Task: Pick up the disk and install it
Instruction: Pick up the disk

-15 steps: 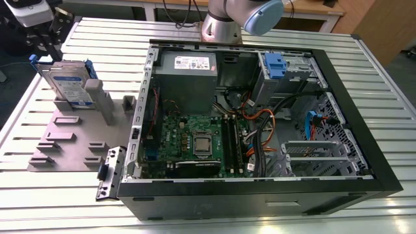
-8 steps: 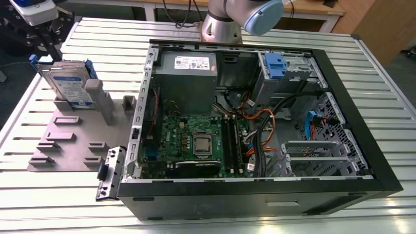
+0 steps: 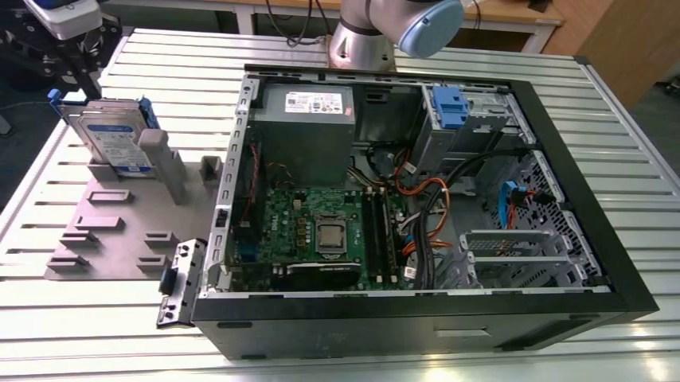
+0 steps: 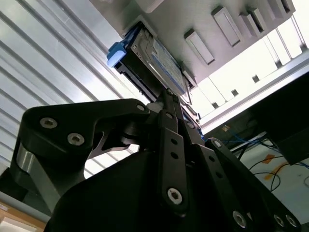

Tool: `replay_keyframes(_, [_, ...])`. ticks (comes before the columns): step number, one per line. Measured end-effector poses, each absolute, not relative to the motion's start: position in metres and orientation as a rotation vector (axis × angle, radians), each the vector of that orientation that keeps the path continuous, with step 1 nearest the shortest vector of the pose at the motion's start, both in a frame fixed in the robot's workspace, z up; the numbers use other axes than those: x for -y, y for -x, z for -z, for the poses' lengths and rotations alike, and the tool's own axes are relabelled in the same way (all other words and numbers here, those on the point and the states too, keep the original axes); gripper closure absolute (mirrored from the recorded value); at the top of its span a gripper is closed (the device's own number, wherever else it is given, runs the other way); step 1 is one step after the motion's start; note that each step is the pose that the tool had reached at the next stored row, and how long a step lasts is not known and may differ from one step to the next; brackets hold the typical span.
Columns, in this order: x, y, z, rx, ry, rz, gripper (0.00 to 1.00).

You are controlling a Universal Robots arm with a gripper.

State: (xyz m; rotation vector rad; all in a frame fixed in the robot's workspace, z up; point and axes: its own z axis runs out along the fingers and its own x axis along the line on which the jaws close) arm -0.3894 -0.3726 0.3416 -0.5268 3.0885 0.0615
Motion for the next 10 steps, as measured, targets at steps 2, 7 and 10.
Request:
replay_keyframes(2, [0.3726, 0.3894, -0.3416, -3.084, 0.553, -0.063, 0.89])
replay_keyframes(7, [0.3726, 0.3894, -0.3416, -3.073, 0.615, -0.066, 0.89])
replay_keyframes(10, [0.3726, 0.3894, -0.3416, -3.066, 0.65, -0.068, 0.89])
